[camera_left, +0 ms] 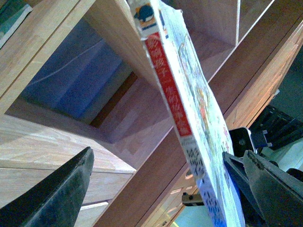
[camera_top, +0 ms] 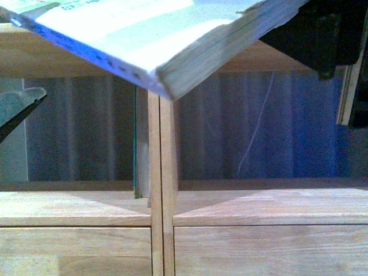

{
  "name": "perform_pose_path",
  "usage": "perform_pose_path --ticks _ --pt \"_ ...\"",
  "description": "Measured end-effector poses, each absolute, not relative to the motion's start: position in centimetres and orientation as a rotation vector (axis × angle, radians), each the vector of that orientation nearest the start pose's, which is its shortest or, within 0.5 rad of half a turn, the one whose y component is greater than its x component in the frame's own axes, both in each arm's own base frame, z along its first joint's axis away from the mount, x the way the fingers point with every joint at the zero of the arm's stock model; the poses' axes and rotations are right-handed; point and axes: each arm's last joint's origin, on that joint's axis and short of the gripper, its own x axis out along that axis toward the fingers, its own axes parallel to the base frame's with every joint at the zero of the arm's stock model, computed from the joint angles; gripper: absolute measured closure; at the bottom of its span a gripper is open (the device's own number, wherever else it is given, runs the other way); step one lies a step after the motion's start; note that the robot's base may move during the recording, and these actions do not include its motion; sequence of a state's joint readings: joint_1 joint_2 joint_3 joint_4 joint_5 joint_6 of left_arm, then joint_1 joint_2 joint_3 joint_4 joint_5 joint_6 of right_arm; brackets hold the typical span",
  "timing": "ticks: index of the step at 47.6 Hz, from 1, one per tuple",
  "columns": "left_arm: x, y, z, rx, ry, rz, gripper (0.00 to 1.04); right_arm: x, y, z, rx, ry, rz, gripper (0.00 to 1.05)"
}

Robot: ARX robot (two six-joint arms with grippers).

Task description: Organize books on shelf

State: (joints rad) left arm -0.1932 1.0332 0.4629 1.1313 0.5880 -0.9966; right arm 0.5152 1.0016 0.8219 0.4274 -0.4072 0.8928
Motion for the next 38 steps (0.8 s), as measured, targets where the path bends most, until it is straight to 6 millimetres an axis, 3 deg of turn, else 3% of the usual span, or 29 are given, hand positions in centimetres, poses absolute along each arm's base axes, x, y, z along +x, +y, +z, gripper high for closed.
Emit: perform_pose_path --ticks 23,38 --pt "20.0 -6.1 30.8 -0.815 -0.175 -0.983 0.08 17.8 13.0 34.4 0.837 0.242 0.99 0.9" --pt "20.2 -6.2 30.7 -0.842 -0.16 -0.947 0.52 17.5 13.1 34.6 0.838 0.239 1.004 0.9"
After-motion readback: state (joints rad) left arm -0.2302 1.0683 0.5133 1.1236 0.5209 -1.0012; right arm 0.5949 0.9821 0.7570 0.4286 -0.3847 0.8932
